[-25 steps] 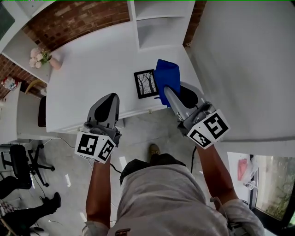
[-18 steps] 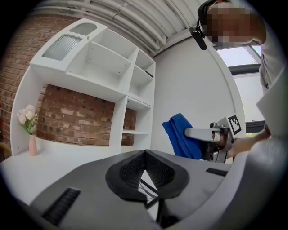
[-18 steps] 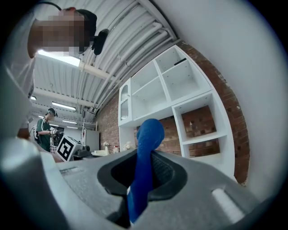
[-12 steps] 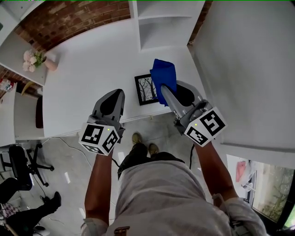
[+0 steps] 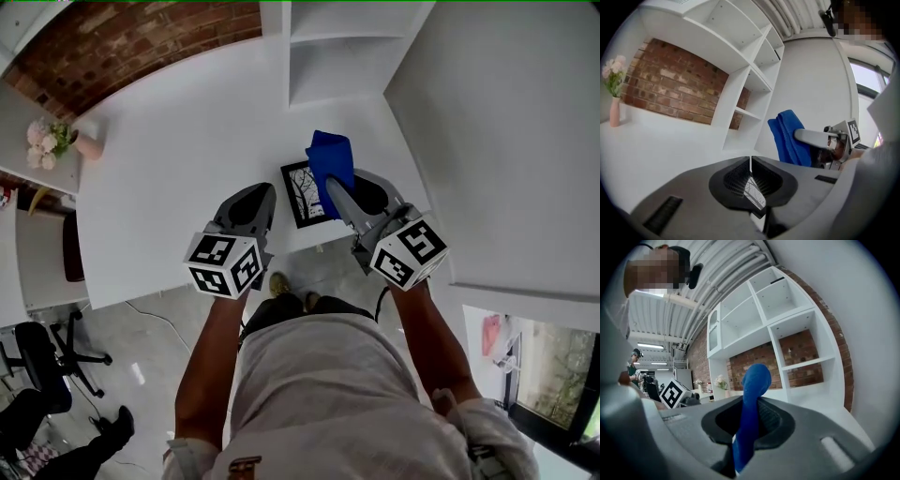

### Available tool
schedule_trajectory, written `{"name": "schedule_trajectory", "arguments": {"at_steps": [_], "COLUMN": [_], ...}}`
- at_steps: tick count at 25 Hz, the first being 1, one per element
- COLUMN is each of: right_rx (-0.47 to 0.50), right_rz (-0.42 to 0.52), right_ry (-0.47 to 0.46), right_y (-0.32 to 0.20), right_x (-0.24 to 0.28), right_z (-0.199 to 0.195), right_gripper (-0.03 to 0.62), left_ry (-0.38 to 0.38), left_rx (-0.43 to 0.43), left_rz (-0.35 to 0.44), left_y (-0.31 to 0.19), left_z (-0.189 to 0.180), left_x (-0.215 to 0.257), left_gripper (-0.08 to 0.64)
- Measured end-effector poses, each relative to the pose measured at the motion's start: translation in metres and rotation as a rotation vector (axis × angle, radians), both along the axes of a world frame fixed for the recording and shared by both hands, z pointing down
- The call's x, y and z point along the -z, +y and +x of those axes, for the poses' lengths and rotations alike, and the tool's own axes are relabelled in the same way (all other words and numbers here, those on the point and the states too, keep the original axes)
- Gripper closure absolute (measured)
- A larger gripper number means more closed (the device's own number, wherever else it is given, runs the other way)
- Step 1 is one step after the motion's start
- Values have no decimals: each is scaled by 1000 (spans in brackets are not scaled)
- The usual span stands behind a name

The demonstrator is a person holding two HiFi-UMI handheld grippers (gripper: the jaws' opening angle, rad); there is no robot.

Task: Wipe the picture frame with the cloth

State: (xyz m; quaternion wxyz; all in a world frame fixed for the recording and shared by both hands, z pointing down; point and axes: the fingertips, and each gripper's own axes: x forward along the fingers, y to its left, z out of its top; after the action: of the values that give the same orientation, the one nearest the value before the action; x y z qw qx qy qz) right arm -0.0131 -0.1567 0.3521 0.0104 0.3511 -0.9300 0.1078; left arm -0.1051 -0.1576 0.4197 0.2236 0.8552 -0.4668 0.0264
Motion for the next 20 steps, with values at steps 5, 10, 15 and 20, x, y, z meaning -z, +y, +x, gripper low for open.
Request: {"name": "schedule_trajectory", "arguments": {"at_steps": [5,10,15,20], "right_rx": [-15,6,42,57], "right_rz": [-63,-118,-197,-315], "right_ry": [28,56,61,59], "right_y": [-15,-30,-43,-54], "right_x": [-26,-52,-76,-100], "right_z": [-8,-13,-17,-20], "right_gripper": [541,541,541,541], "left_ry": [-31,-41,-62,-104], "left_rx": [-24,-10,36,42], "left_rz": [-110,-217,-320,-417], "left_y": [-15,-27,-39,-45], "left_z": [2,6,6,13], "left_x": [-34,-60,-82,-101], "left_gripper": [541,491,477,414]}}
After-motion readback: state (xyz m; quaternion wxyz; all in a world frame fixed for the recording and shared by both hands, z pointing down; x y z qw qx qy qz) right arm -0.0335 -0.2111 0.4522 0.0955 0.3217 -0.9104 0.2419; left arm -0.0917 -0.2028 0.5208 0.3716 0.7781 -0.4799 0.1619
